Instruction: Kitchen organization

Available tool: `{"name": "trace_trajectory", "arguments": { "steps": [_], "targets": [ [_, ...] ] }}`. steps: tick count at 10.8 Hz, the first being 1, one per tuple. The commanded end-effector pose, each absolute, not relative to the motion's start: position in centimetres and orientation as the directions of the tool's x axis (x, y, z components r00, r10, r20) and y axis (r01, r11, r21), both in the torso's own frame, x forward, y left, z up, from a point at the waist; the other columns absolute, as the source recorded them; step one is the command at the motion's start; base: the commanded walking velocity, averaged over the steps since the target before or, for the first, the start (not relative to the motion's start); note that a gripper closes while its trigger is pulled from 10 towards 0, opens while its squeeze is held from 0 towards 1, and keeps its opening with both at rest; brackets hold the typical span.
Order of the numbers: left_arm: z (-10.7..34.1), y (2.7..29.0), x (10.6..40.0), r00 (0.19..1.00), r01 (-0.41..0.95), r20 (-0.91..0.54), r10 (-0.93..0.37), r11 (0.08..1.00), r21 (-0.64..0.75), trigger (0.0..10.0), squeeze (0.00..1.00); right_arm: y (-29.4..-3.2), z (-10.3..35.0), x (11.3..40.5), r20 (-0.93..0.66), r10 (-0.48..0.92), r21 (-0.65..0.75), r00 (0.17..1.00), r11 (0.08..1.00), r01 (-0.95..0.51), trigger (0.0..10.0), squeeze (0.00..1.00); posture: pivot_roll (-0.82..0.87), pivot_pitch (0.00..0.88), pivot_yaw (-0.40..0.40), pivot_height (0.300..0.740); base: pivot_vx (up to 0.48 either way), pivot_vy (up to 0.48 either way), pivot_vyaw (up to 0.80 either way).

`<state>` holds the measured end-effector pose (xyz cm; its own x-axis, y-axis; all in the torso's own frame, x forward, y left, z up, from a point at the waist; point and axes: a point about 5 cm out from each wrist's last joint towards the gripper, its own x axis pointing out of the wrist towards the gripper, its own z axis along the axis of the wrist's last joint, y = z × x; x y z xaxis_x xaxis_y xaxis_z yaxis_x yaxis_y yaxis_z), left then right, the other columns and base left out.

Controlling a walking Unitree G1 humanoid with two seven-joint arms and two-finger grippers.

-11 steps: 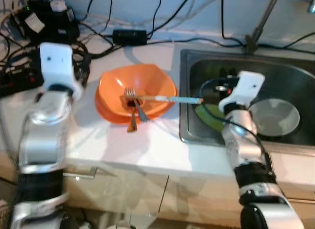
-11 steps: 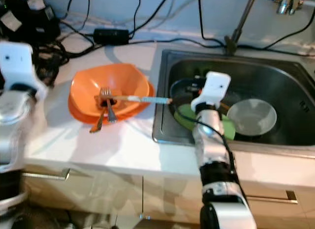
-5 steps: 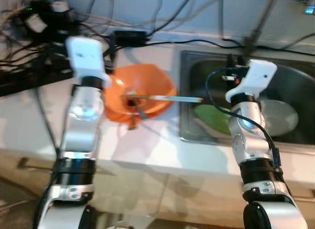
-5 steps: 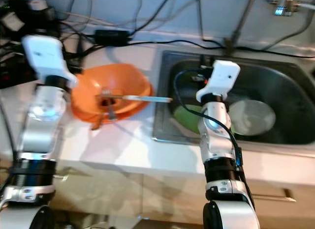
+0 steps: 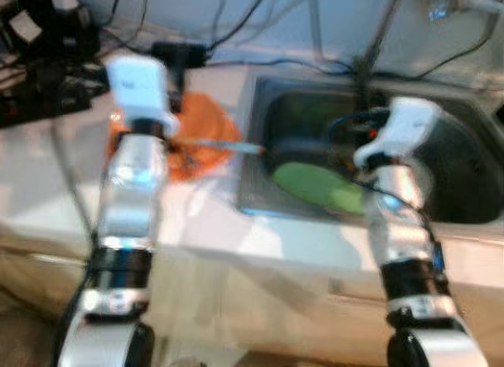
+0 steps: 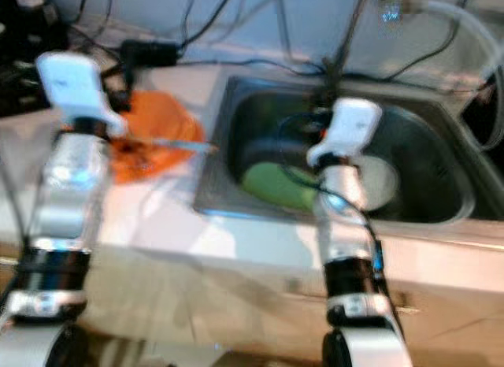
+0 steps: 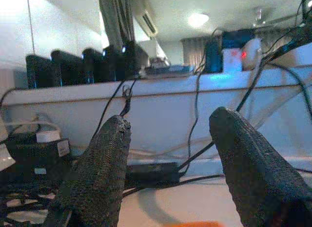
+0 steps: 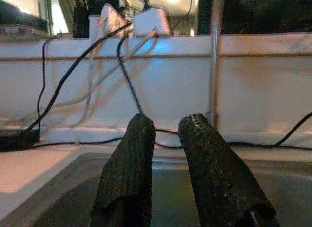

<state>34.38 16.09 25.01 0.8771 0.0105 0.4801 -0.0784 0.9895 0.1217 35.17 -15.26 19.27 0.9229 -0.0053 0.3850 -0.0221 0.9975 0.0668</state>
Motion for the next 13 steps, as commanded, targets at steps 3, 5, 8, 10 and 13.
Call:
{"name": "trace_trajectory", "arguments": {
  "steps": [3, 5, 8, 10, 13],
  "targets": [
    [26.4, 15.8, 34.4, 0.852, -0.074, 0.524, 0.000, 0.990, 0.119, 10.0, 0.00, -16.2, 19.3, 34.9, 0.381, -0.030, 0.084, 0.924, 0.996, -0.002, 10.0, 0.00, 0.05, 0.000, -0.037, 0.740, 0.000, -0.131, 0.00],
    [29.1, 15.1, 33.6, 0.802, -0.054, 0.595, -0.057, 0.984, 0.168, 10.0, 0.00, -16.0, 19.2, 34.9, 0.376, -0.026, 0.089, 0.926, 0.996, -0.008, 10.0, 0.00, 0.05, 0.000, -0.037, 0.740, 0.000, 0.000, 0.00],
    [27.1, 12.6, 33.4, 0.820, -0.038, 0.523, -0.231, 0.891, 0.453, 10.0, 0.00, -15.9, 19.2, 35.0, 0.366, -0.012, 0.098, 0.930, 0.995, -0.025, 10.0, 0.00, 0.06, 0.000, -0.043, 0.740, 0.000, 0.000, 0.00],
    [23.8, 12.5, 33.1, 0.870, -0.015, 0.422, -0.253, 0.844, 0.537, 10.0, 0.00, -15.6, 18.9, 35.0, 0.357, -0.003, 0.099, 0.934, 0.995, -0.034, 10.0, 0.00, 0.06, 0.000, -0.045, 0.740, 0.000, 0.000, 0.00],
    [21.5, 14.0, 32.7, 0.917, -0.071, 0.346, -0.196, 0.777, 0.626, 10.0, 0.00, -14.9, 18.4, 34.9, 0.330, 0.035, 0.083, 0.943, 0.994, -0.066, 10.0, 0.00, 0.06, 0.004, -0.047, 0.740, 0.000, 0.000, 0.00]
  ]
}}
